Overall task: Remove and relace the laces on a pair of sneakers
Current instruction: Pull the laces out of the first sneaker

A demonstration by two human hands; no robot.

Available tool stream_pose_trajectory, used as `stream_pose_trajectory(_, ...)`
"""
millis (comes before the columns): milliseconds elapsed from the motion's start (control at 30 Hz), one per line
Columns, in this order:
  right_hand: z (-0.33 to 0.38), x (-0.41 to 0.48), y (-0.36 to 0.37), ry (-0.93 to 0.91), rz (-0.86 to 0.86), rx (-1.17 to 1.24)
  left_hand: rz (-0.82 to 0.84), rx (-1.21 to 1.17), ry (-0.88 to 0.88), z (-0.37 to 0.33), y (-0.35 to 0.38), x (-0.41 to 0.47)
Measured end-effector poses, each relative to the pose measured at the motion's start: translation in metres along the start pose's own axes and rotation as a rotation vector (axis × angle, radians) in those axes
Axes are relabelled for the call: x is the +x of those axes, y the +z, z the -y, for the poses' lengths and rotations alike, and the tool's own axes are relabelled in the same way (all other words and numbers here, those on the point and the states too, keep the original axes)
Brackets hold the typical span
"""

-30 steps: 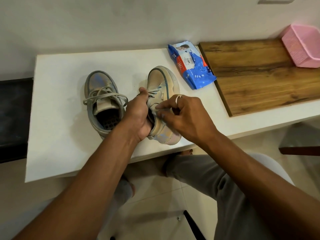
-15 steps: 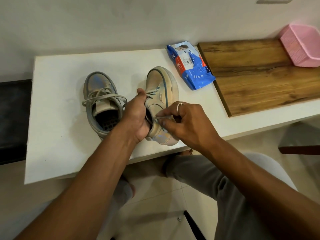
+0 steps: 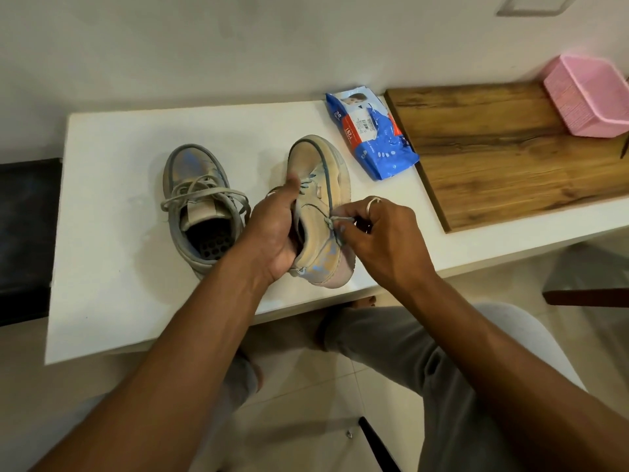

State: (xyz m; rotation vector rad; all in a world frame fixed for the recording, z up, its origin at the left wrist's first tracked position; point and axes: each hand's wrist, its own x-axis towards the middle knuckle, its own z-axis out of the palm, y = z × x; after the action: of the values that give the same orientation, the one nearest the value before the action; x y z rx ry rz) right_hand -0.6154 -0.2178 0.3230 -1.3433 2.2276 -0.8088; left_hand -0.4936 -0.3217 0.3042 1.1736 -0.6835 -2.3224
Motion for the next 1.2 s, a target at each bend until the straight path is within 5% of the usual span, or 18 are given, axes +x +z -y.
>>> stream_pose_trajectory(200,-0.007,0.002,0.0,0.057,-0.028,0.058,0.062,0.303,0.062,0.007,0.004,-0.004)
stream_pose_trajectory(633,0.006,-0.025,-0.001,-0.015,0.105,0.065,-0.064,0.23,0.062,0.007,-0.001,-0.001)
stream_pose_trajectory(1067,0.008,-0.036,0.01,0.126,-0.047,0.166,-0.071,0.222,0.035,0.005,0.005,-0.008)
stream_pose_trajectory(1200,0.015,-0.045,0.016,0.011,0.011,0.115,-0.072,0.219,0.032,0.004,0.004,-0.011)
